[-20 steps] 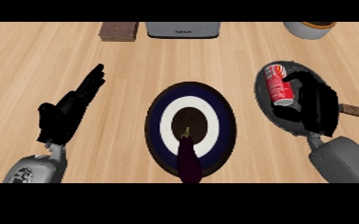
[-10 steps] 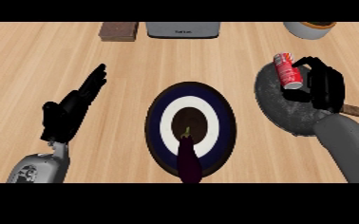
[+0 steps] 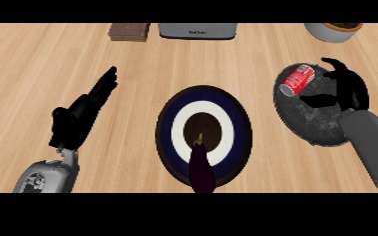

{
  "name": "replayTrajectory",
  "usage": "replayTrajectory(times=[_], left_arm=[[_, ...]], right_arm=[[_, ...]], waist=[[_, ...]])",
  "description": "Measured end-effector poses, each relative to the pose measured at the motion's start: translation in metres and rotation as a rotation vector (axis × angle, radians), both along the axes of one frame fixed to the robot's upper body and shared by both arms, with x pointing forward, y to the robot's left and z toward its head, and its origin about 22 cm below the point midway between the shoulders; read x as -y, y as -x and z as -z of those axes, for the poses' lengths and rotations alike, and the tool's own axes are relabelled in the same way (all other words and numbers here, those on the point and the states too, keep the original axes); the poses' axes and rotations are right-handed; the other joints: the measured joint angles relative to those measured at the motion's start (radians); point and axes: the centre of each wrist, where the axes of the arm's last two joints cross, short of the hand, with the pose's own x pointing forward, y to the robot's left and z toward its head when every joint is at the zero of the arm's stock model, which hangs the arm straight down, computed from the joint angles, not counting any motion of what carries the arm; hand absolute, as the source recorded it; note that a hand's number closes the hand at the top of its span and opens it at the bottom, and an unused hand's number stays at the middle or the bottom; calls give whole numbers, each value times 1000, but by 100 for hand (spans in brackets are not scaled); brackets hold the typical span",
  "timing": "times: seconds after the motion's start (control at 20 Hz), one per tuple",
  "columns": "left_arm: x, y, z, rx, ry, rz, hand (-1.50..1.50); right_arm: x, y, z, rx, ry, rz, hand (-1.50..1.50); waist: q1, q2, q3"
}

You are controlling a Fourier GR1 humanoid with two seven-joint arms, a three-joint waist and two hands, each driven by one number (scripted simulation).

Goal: Pick the can from the plate and place it in the pan

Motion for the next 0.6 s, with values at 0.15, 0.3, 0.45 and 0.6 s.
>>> replayTrajectory(times=[0.15, 0.3, 0.45, 0.6], left_arm=[[3, -1, -2, 2, -1, 7, 0], [5, -3, -3, 7, 1, 5, 0], [2, 0, -2, 5, 3, 2, 0], [1, 1, -3, 8, 7, -1, 0]], right_arm=[[2, -3, 0, 58, -94, -14, -150], [4, -9, -6, 160, -205, -28, -150], [13, -7, -7, 252, -321, -23, -150], [32, 4, -2, 303, -439, -33, -150]], waist=[[4, 2, 2], [3, 4, 2], [2, 3, 2], [-1, 2, 2]])
